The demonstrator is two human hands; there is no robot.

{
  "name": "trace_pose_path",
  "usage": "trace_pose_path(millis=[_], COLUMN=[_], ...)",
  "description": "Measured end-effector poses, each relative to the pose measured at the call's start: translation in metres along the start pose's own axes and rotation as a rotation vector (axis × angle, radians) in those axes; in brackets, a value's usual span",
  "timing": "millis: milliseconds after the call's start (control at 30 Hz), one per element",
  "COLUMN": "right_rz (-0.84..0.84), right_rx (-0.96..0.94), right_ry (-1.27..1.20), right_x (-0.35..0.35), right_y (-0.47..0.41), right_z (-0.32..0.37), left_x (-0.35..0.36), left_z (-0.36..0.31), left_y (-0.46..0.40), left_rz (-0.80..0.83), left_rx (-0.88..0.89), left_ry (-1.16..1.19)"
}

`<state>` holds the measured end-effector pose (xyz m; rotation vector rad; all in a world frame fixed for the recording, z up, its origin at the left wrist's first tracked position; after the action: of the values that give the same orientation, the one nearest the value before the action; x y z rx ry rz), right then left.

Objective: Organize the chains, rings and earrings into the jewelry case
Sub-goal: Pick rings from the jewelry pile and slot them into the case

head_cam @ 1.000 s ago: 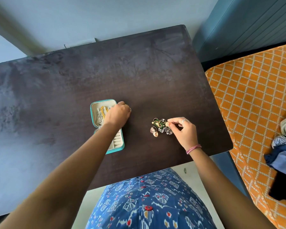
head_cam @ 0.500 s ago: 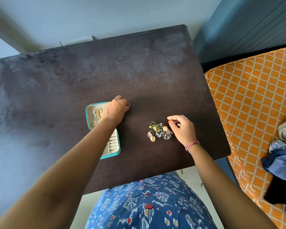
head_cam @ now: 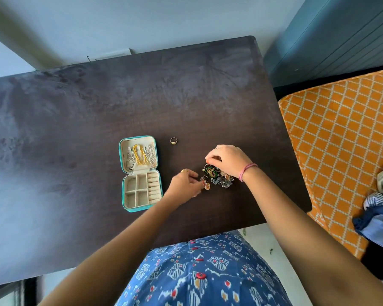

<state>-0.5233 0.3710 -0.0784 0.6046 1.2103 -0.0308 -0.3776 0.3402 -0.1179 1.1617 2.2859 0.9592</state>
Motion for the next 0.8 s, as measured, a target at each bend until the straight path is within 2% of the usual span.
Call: trace_pose_path(millis=[133,300,433,700,800], right_rz=[0.068,0.094,0.067,0.041,-0.038], right_rx=[-0.043,-0.083,-0.04,0.014,0.102], right_ry=[0.091,0.171,0.168,0.145,0.166], right_x=[0.002,-0.001,-0.008,-0.005,-0.009], right_y=[-0.004,-0.004,-0.001,0.003,0.003], right_z=[0.009,0.013,-0.005,-0.008,-0.016], left_x=[0.008,0.018,0.007,0.008,0.008], left_z=[0.007,0.005,-0.004,-0.007,-0.004], left_y=[0.001,-0.001,-0.004,-0.008,-0.008], left_rz=[-0.061,-0.054,-0.161,-0.193,-0.196], left_rx=[0.019,0.05,0.118,0.162,0.153], left_ry=[0.038,0.017,0.049,0.072,0.148])
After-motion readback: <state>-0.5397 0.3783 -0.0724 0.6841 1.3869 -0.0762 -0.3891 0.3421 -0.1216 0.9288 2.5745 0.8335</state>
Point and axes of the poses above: each hand's wrist, its own y-axis away from the middle knuckle, its own x-axis out of the palm, z = x × y, the point moved 10 cm from there along -y, towards the middle knuckle, and after that the axes turned 15 degrees about y, right-handed, at the moved point
